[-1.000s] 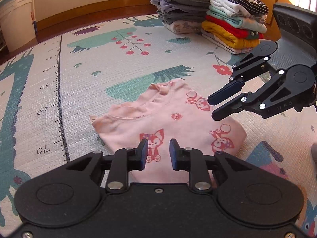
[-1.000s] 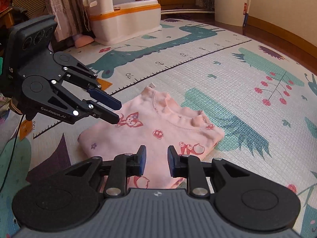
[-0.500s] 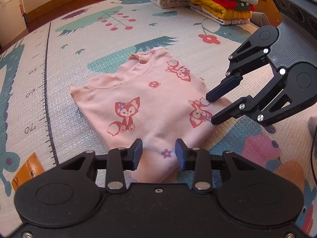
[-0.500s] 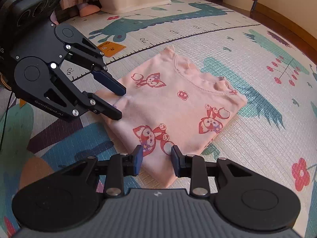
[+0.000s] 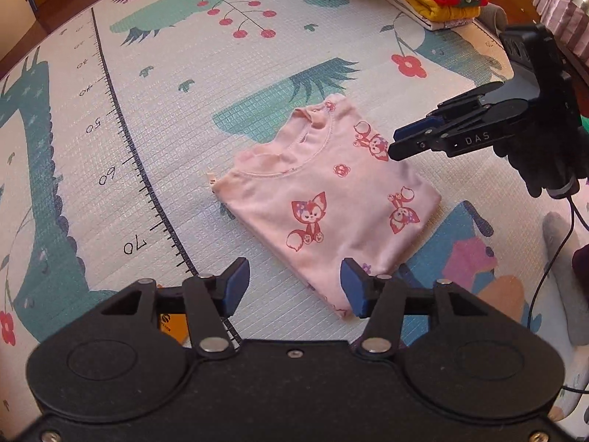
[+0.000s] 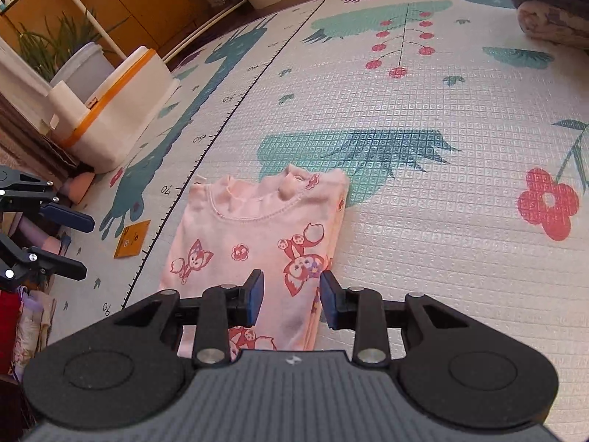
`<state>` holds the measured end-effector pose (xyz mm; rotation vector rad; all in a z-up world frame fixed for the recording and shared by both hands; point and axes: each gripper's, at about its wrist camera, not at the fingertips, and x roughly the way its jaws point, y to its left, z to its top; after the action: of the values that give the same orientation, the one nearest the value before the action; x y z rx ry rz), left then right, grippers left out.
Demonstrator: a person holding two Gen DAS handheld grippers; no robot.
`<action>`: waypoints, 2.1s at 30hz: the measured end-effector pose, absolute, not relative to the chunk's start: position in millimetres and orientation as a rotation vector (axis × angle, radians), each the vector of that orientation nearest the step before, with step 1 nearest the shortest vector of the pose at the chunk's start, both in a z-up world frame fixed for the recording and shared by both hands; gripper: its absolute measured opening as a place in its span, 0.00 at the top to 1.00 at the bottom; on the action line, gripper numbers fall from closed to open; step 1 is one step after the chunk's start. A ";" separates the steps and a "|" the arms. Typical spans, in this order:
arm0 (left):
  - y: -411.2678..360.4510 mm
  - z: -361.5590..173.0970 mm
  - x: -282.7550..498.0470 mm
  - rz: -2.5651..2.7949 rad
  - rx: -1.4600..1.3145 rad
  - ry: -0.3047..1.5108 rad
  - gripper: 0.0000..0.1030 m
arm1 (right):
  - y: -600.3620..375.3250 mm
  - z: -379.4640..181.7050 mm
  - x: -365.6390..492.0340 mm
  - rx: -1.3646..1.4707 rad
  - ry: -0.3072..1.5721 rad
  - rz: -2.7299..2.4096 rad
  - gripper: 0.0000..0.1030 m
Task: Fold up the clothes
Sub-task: 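Move both open grippers down to the edge of the folded pink shirt, then close the left gripper on the shirt edge while the right gripper pinches beside it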
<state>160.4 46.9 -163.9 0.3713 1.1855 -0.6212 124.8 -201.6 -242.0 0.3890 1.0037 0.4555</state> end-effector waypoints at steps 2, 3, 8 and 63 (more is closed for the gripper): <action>55.4 -179.5 165.0 -0.550 0.260 1.223 0.48 | -201.6 -245.4 119.6 0.409 1.006 0.456 0.66; 59.1 -187.5 164.5 -0.511 0.213 1.236 0.48 | -200.1 -245.4 114.6 0.396 1.003 0.467 0.65; 75.3 -219.5 138.9 -0.324 -0.127 1.162 0.48 | -203.4 -252.6 87.6 0.398 0.951 0.445 0.62; 35.8 -246.1 164.2 -0.076 -0.221 1.117 0.52 | -180.9 -264.5 142.3 0.356 0.943 0.450 0.75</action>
<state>164.2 35.8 -246.1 -0.2215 1.1170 -0.0763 142.3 -180.9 -264.5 0.3560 0.9426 0.4498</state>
